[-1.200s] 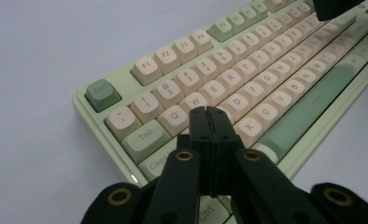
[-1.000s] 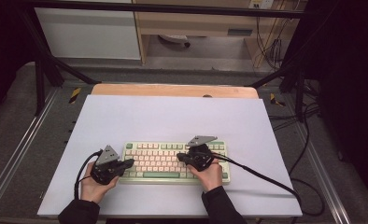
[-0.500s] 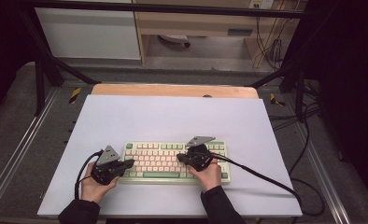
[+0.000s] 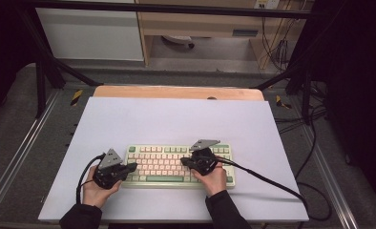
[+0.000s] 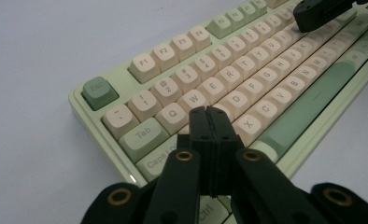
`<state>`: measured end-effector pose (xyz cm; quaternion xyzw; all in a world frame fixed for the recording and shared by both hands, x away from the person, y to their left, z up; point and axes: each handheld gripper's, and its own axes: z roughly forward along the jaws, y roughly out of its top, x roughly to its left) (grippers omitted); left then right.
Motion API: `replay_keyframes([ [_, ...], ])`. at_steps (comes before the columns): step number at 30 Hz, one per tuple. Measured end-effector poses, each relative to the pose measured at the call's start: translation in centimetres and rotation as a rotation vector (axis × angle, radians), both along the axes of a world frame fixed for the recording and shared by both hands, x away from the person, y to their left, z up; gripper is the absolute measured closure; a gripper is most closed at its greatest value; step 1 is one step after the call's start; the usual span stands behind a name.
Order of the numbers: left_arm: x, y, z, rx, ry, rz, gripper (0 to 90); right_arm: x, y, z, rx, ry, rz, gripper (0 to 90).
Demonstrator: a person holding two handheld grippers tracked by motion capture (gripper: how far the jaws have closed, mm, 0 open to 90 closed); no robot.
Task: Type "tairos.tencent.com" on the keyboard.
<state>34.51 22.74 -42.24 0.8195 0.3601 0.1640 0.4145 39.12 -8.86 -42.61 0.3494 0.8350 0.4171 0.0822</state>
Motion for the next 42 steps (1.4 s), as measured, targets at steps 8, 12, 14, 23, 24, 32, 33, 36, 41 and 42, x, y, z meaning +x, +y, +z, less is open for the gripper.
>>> replay_keyframes([
  [8, 0.0, 0.0, 0.1, -0.004, -0.002, 0.000, 89.8, -0.8, -0.6, 1.0, -0.012, -0.009, 0.009, 90.0],
  [12, -0.1, 0.0, 0.2, -0.006, -0.004, -0.001, 89.8, -1.1, -1.0, 1.4, -0.008, -0.013, 0.016, 90.0],
  [14, -0.1, 0.0, 0.2, -0.006, -0.004, -0.002, 89.8, -1.3, -1.3, 1.5, -0.005, -0.013, 0.016, 90.0],
  [23, 0.0, -0.2, 0.4, -0.004, -0.003, 0.003, 89.8, -2.0, -2.9, 1.6, -0.001, -0.011, 0.005, 90.0],
  [24, 0.0, -0.2, 0.5, -0.005, -0.003, 0.003, 89.8, -2.1, -3.1, 1.7, -0.002, -0.009, 0.004, 90.0],
  [32, 0.2, -1.0, 0.9, 0.000, -0.002, -0.002, 89.8, -2.8, -4.5, 1.6, 0.007, -0.010, -0.002, 90.0],
  [33, 0.3, -1.1, 1.0, 0.001, -0.003, -0.001, 89.7, -2.8, -4.6, 1.6, 0.007, -0.009, -0.003, 90.0],
  [36, 0.5, -1.3, 1.2, 0.003, -0.003, -0.001, 89.7, -3.0, -5.1, 1.5, 0.010, -0.007, -0.004, 90.0],
  [41, 1.0, -2.0, 1.1, 0.020, 0.003, 0.000, 89.8, -3.3, -5.4, 1.2, 0.017, -0.003, -0.002, 90.0],
  [42, 1.1, -2.2, 1.1, 0.023, 0.004, 0.000, 89.8, -3.3, -5.5, 1.1, 0.016, -0.002, 0.001, 90.0],
])
